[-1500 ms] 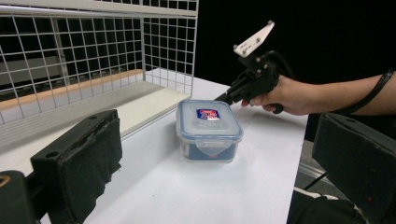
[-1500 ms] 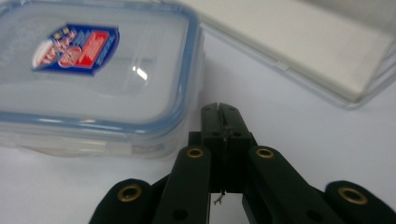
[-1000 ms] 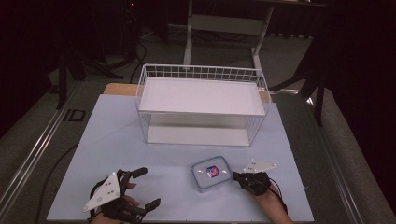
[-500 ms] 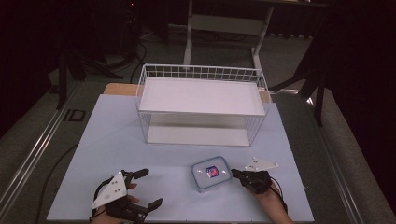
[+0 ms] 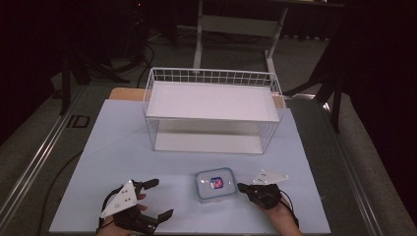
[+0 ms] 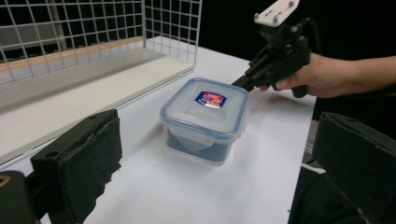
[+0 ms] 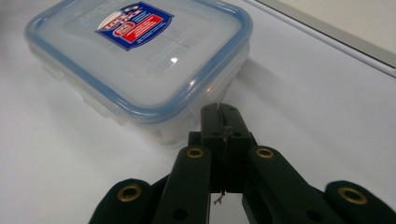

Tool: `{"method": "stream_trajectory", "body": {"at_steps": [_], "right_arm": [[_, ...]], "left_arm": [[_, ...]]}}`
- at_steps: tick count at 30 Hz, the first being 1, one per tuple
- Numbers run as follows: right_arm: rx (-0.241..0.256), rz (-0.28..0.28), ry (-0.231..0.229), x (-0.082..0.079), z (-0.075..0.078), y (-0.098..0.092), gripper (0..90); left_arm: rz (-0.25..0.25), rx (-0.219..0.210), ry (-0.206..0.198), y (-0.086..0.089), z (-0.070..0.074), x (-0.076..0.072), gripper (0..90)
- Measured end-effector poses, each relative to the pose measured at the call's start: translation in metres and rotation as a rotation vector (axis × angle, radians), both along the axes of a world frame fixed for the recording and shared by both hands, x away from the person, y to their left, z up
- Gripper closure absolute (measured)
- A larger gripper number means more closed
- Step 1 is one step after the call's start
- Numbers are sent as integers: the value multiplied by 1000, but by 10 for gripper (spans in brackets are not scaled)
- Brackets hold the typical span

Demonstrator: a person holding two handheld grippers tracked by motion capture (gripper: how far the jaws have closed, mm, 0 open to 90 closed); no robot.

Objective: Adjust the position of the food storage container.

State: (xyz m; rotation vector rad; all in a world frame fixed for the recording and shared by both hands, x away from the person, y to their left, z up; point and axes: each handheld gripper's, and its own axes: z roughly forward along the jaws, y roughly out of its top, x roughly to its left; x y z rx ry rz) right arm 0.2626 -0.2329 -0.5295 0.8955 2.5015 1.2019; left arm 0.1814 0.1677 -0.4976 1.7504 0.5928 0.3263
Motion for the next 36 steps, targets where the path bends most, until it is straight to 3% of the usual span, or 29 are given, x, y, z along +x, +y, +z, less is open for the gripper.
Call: {"method": "stream_trajectory", "body": {"at_steps": [3,4,9,11,17,24,28,36], "right_arm": [[-23,-3,-28,-1,1,6,900],[-34,-35,-41,0,2,7,900],[-34,-72,-48,4,5,7,900],[-25,-44,-38,3,5,10,900],[-4,-45,-5,3,8,12,900],[9,-23,3,-6,11,22,900],[32,-8,14,-9,14,24,900],[43,5,39,-11,11,32,900]], "left_arm": [[5,-4,7,0,0,1,26],[9,-5,7,0,0,0,26],[13,-4,9,1,-1,1,26],[13,-5,10,1,-1,1,26],[-3,-10,3,-1,-1,1,26],[0,-12,6,0,-1,1,26],[-10,-37,7,0,0,1,26],[-11,-17,2,-1,0,1,26]]}}
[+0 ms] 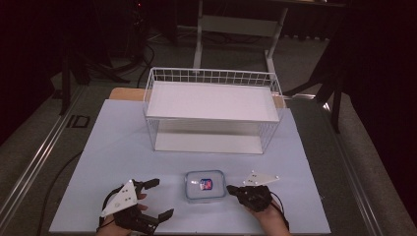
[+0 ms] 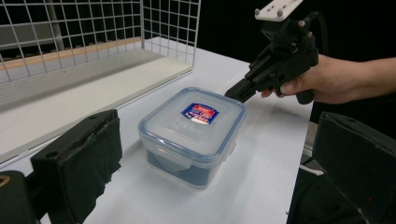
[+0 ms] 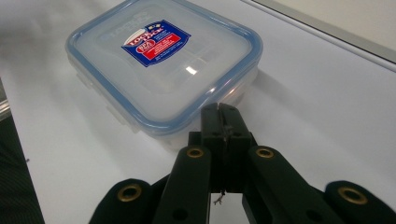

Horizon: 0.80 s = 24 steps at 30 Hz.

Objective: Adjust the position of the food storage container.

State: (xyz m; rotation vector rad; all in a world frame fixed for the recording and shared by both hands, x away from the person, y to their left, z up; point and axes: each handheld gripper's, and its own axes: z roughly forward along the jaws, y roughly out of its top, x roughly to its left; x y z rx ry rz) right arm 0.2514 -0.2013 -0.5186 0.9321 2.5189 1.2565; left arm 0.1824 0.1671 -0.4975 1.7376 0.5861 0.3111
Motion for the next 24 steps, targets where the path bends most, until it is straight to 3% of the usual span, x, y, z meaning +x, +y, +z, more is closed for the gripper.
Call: {"method": "stream_trajectory", "body": {"at_steps": [2,18,24], "right_arm": [[-16,14,-22,-1,0,5,900],[7,54,1,-2,-1,33,900],[7,53,-18,-2,2,35,900]], "left_arm": [[1,2,-2,0,0,0,26],[8,-6,11,0,-1,1,26],[19,-2,16,1,0,2,26]]}}
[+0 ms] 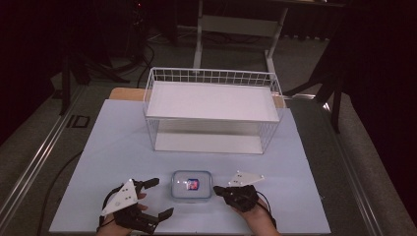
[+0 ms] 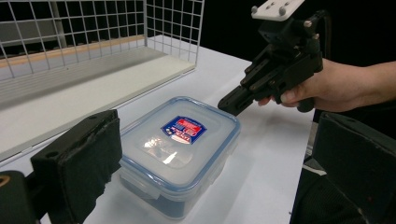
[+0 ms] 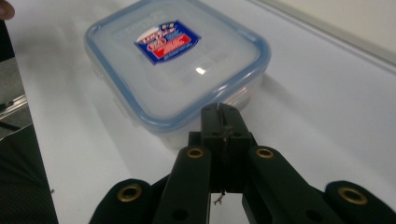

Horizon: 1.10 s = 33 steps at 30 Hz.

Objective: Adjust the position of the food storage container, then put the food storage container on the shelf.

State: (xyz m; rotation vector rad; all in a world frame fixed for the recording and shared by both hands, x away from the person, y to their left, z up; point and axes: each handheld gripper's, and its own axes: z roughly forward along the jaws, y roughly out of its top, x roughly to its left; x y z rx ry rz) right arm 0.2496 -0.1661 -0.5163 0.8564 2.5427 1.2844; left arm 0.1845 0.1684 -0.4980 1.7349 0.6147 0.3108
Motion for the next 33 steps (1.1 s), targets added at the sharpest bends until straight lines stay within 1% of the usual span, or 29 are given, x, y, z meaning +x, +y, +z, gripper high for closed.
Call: {"method": "stream_trajectory", "body": {"at_steps": [1,2,3,4,6,8,9,10,11,13,14,16,17,18,19,20,21,22,23,24,25,26,27,28,29,30,31,32,33], "right_arm": [[8,-8,-13,-1,4,-2,900],[8,-8,-13,-1,4,-2,900],[10,-14,-20,-2,6,-3,899],[16,-17,-30,-3,8,-4,870],[16,-36,-58,-4,12,-7,832],[39,-47,-62,-4,16,-11,766],[37,-57,-70,-4,17,-12,728],[47,-57,-70,-4,19,-12,676],[49,-63,-81,-4,22,-13,581],[53,-76,-83,-4,25,-13,500],[74,-78,-79,-4,27,-14,438],[91,-83,-76,-2,32,-14,305],[91,-83,-76,-2,32,-14,305],[90,-62,-82,-1,38,-13,161],[89,-65,-87,-1,39,-13,150],[85,-80,-100,-1,41,-12,140],[79,-94,-112,-2,42,-11,145],[79,-94,-112,-2,42,-11,145],[96,-89,-100,-1,46,-11,153],[96,-89,-100,-1,46,-11,153],[101,-89,-104,-1,46,-11,173],[99,-76,-69,1,47,-10,209],[99,-76,-69,1,47,-10,209],[94,-61,-23,3,47,-10,209],[108,-58,9,6,46,-11,208],[107,-83,8,8,43,-12,177],[100,-85,21,9,42,-12,162],[100,-98,42,11,40,-12,141],[100,-98,42,11,40,-12,141]], "left_arm": [[3,-7,6,1,0,0,26],[5,-14,13,1,0,1,26],[10,-11,15,2,0,2,26],[12,-13,16,3,0,3,26],[6,-7,38,4,-1,6,26],[5,10,39,4,-2,7,26],[11,29,39,4,-1,8,26],[14,42,55,4,3,9,27],[11,38,57,4,4,10,26],[12,27,58,4,10,12,27],[13,25,64,3,13,13,27],[15,45,72,2,20,15,27],[15,45,72,2,20,15,27],[6,74,80,0,25,18,27],[12,87,85,0,29,20,27],[9,86,93,0,31,21,27],[9,76,114,0,33,24,26],[9,76,114,0,33,24,26],[4,54,162,1,35,29,27],[4,54,162,1,35,29,26],[-5,53,198,1,35,33,26],[-13,62,233,1,34,37,26],[-13,62,233,1,34,37,27],[-9,71,244,0,32,39,27],[-14,75,264,-1,31,41,27],[8,84,313,-3,26,45,27],[12,81,359,-4,23,48,27],[25,65,405,-5,20,51,27],[25,65,405,-5,20,51,27]]}}
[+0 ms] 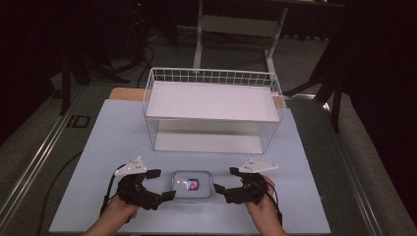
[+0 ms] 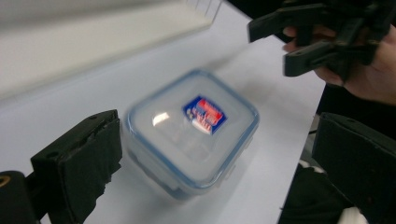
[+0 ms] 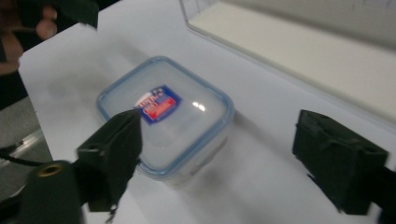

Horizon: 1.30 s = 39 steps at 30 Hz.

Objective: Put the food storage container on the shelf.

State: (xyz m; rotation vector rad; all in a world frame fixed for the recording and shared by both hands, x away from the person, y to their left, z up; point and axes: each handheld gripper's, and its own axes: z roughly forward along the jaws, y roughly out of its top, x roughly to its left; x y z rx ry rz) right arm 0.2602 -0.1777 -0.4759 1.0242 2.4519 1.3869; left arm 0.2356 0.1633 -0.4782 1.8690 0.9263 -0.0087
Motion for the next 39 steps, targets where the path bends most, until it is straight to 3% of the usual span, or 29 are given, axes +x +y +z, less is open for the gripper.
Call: {"method": "stream_trajectory", "body": {"at_steps": [1,3,4,5,8,9,10,12,14,15,18,20,21,23,26,31,32,35,39], "right_arm": [[10,-9,32,2,-2,0,140],[18,-37,109,7,-7,1,141],[26,-54,170,10,-11,4,134],[26,-54,170,10,-11,4,134],[49,-70,269,18,-19,7,123],[49,-70,269,18,-19,7,123],[95,-61,395,26,-29,9,147],[137,-65,473,30,-35,9,165],[156,-67,499,33,-38,9,185],[195,-79,543,36,-42,9,201],[207,-87,608,38,-47,13,232],[214,-79,626,39,-49,14,235],[228,-76,661,39,-52,16,289],[239,-85,669,39,-54,17,328],[233,-85,666,36,-54,19,436],[226,-85,690,35,-54,18,449],[220,-95,695,34,-53,19,449],[208,-94,688,34,-51,20,456],[208,-100,682,31,-49,21,462]], "left_arm": [[4,-26,49,-1,-5,4,27],[19,-30,111,-2,-12,10,27],[48,-29,174,-2,-21,16,28],[48,-29,174,-2,-21,16,29],[98,-39,275,-1,-35,24,47],[98,-39,275,-1,-35,24,67],[134,-75,338,2,-48,28,81],[145,-92,375,2,-54,30,150],[146,-101,386,1,-56,31,156],[145,-115,414,-1,-58,33,159],[137,-111,432,-2,-59,34,171],[123,-116,442,-3,-60,35,259],[131,-118,449,-3,-62,35,275],[131,-142,470,-3,-64,36,300],[114,-140,465,-5,-64,35,326],[91,-112,487,-10,-62,33,332],[90,-110,501,-8,-59,32,384],[80,-84,490,-9,-56,31,398],[93,-79,481,-11,-54,28,401]]}}
